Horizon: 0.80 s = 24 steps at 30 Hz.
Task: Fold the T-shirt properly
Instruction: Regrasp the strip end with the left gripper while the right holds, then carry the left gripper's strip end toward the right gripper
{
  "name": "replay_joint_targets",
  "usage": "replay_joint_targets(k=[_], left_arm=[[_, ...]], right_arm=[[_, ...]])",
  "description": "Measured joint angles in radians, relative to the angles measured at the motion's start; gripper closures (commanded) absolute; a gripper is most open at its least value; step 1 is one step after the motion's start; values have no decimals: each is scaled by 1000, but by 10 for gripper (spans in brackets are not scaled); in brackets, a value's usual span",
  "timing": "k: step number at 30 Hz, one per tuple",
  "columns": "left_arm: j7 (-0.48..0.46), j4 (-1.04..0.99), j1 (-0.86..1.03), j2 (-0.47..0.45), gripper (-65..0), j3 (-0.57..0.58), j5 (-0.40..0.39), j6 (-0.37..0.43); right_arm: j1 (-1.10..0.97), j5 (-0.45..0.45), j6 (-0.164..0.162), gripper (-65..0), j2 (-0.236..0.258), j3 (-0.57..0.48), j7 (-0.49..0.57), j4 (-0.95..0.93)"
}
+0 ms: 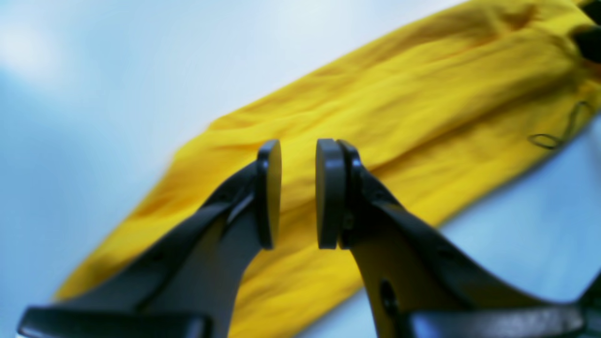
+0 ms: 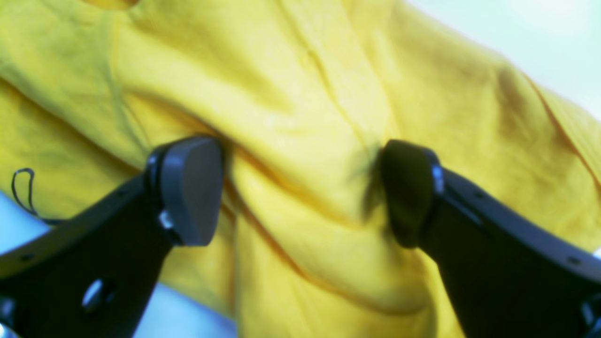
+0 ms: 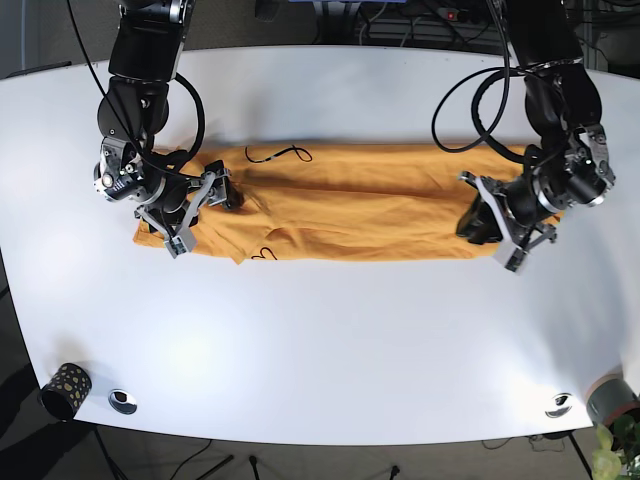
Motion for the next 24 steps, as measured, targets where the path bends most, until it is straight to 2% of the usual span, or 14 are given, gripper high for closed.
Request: replay_joint_targets(k=[2,6,8,10,14,16,21,24], left_arm=[[0,0,3,16,-124,40,0,0],[44,1,-6,18,-339,31,-12,9],[89,1,-20,18,-440,-54,-7,24],[102,1,-31,18,-496,-169,-8,27],[101,-10,-37,7,-514,-372,-7,34],[111,-60,-48,-3,-514,-414,-41,30],[103,-294,-82,-75,-514,-506,-204,-2],[98,-443,-89,-144,-514,-558,-211,1]], right_arm=[[0,0,0,-496,0,0,2,0],[0,0,0,-496,0,0,2,0],[0,1,0,-496,0,0,2,0],[0,0,0,-496,0,0,0,0],[0,0,0,-496,0,0,0,0],[0,-1,0,-496,0,-1,0,0],[0,1,0,-496,0,-2,2,0],[0,-2,0,-496,0,-1,-1,0]])
